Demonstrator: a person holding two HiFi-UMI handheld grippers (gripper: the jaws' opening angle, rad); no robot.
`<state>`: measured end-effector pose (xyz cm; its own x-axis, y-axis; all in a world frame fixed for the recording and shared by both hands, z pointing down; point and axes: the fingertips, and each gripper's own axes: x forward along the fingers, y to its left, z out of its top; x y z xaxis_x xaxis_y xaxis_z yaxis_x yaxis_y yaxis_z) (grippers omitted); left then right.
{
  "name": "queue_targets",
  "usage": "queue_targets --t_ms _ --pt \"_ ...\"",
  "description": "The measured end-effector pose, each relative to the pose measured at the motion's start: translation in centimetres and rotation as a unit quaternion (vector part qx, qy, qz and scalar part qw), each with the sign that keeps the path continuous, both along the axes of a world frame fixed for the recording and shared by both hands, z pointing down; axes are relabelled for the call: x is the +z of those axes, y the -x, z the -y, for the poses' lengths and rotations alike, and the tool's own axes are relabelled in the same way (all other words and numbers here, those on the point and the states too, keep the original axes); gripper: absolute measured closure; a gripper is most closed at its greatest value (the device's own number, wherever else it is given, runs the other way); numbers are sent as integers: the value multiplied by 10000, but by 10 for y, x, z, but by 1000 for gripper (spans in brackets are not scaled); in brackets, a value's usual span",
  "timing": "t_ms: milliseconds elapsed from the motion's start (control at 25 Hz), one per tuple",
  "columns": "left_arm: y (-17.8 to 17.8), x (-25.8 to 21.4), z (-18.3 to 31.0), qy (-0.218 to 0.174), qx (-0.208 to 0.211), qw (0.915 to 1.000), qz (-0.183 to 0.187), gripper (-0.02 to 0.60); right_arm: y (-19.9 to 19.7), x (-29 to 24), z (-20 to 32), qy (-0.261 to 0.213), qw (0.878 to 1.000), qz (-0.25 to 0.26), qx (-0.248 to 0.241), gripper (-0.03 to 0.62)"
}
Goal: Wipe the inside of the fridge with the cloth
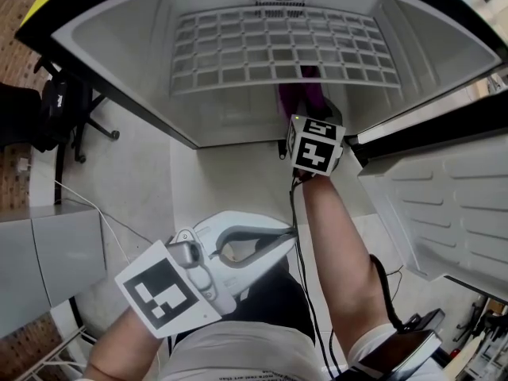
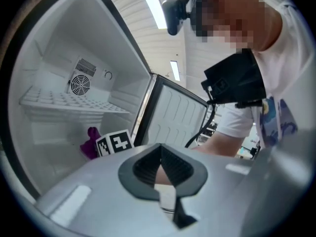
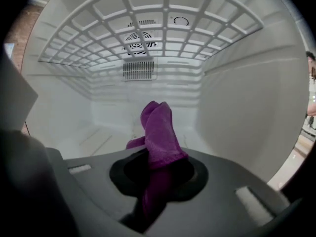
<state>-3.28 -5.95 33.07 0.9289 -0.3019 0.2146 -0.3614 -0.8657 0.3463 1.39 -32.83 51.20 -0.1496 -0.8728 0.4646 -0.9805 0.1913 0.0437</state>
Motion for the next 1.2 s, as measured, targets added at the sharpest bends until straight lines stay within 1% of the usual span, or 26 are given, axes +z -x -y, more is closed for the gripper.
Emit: queue_targets --t_ms 120,240,360,520,720,840,960,1080,1200 --pt "-7 0 1 11 91 10000 -22 575 -27 2 -1 43 9992 -57 395 539" --pt "-10 0 3 3 131 9999 -54 575 -47 2 -2 53 9980 -156 604 539" --pt "-14 1 5 41 164 9998 -72 575 -59 1 -3 50 9968 -112 791 539" --pt "-20 1 2 16 307 9995 -50 575 -71 -4 -4 -17 9949 -126 1005 539" --pt "-19 -3 6 20 245 9996 -138 577 -80 -12 -4 -124 9931 -115 1160 539" --pt "-17 -5 5 -16 250 9996 -146 575 -82 -17 -8 -217 9929 -72 1167 539" --pt "-9 -6 3 -29 195 9997 -161 577 -74 -31 -16 -441 9937 50 1025 539" --pt "0 -4 -3 -48 147 9998 -129 575 -53 -48 -27 -671 9951 116 717 539" --pt "7 -1 -10 -53 118 9999 -113 577 -26 -58 -40 -760 9961 231 388 539"
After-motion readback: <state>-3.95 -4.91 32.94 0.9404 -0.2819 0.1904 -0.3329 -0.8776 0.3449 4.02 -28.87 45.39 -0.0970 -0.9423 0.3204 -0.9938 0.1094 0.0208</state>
